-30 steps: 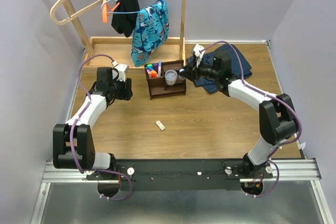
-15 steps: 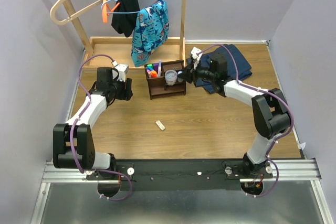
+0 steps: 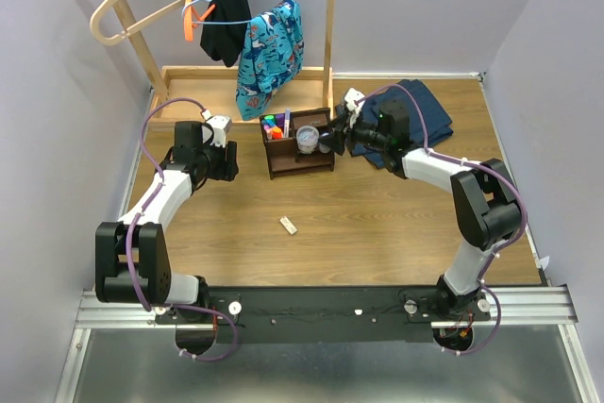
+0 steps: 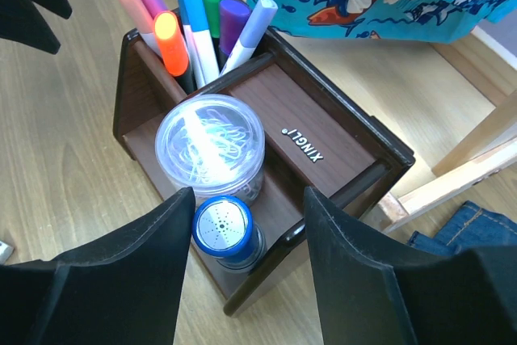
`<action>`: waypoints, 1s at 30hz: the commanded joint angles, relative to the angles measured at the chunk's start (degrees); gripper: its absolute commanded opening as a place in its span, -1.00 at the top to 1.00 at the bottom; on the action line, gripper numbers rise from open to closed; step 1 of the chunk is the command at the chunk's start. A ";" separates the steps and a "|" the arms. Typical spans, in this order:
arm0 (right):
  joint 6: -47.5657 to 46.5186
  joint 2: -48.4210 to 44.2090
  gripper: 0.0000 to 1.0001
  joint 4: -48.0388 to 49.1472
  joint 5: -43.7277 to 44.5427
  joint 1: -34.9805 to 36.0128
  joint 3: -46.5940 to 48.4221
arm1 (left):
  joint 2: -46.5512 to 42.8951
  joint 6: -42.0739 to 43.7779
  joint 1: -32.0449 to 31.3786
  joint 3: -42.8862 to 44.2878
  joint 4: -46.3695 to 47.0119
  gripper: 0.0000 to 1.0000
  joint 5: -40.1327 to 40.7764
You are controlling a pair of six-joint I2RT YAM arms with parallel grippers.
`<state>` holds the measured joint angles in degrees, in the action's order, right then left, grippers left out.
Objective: Sort the stationery into containers
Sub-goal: Place the stationery in the storage box.
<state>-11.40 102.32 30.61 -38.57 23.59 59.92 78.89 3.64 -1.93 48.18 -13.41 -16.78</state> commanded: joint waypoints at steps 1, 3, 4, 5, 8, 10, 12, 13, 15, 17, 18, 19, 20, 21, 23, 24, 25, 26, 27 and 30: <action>-0.56 0.51 -0.29 3.05 2.00 0.05 -0.07 | 0.47 0.49 0.35 -0.55 0.49 -0.34 -0.19; -0.29 0.60 -0.29 3.40 2.35 0.05 -0.07 | 0.65 0.40 0.35 -0.46 0.49 -0.34 -0.19; -0.20 0.60 -0.29 3.58 2.44 0.05 -0.07 | 0.65 0.40 0.35 -0.46 0.49 -0.34 -0.19; -0.29 0.60 -0.29 3.58 2.44 -0.04 -0.07 | 0.65 0.49 0.35 -0.37 0.40 -0.34 -0.19; -1.60 0.68 -0.29 5.15 2.09 0.05 -1.29 | 0.91 0.49 0.35 -0.28 0.58 -0.34 -0.19; -3.27 0.60 -0.30 6.12 1.57 0.05 -1.91 | 1.00 0.58 0.44 -0.28 0.58 -0.34 -0.19; -5.90 0.86 -0.30 6.83 0.95 0.14 -2.53 | 1.09 0.67 0.35 -0.37 0.49 -0.34 -0.19; -6.70 1.03 -0.30 7.09 0.78 0.22 -2.70 | 1.00 0.67 0.35 -0.37 0.58 -0.34 -0.19; -8.98 1.47 -0.30 6.92 0.34 0.14 -2.70 | 1.09 0.67 0.35 -0.37 0.58 -0.34 -0.19; -10.57 1.83 -0.30 6.83 -0.02 0.22 -2.70 | 1.17 0.67 0.35 -0.46 0.49 -0.34 -0.10; -11.79 2.00 -0.30 6.74 -0.19 0.22 -2.70 | 1.18 0.67 0.35 -0.46 0.49 -0.34 -0.01; -12.41 2.18 -0.30 6.74 -0.19 0.22 -2.70 | 1.26 0.67 0.35 -0.46 0.49 -0.34 -0.01; -12.94 2.44 -0.30 6.66 -0.19 0.22 -2.62 | 1.26 0.75 0.35 -0.37 0.49 -0.34 -0.01; -14.69 2.53 -0.30 6.57 -0.45 0.22 -2.62 | 1.44 0.84 0.35 -0.37 0.49 -0.34 -0.01; -16.54 2.71 -0.30 6.48 -0.72 0.31 -2.70 | 1.61 0.84 0.35 -0.28 0.49 -0.34 -0.01; -18.38 2.71 -0.30 6.31 -0.81 0.31 -2.62 | 1.70 0.84 0.35 -0.20 0.58 -0.34 0.08; -19.09 2.79 -0.30 6.22 -0.81 0.40 -2.62 | 1.70 0.84 0.35 -0.11 0.58 -0.34 0.16; -19.88 2.97 -0.30 5.95 -0.81 0.40 -2.44 | 1.79 0.93 0.35 -0.02 0.58 -0.34 0.16; -21.28 3.06 -0.30 5.78 -0.81 0.49 -2.35 | 2.05 0.84 0.35 0.07 0.75 -0.34 0.08; -22.96 3.49 -0.30 5.25 -0.63 0.40 -1.65 | 2.49 0.84 0.35 0.24 1.01 -0.34 0.16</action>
<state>-28.60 104.38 35.66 -38.46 23.68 58.02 80.36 3.66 -1.93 48.18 -13.34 -16.78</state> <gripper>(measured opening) 0.649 0.669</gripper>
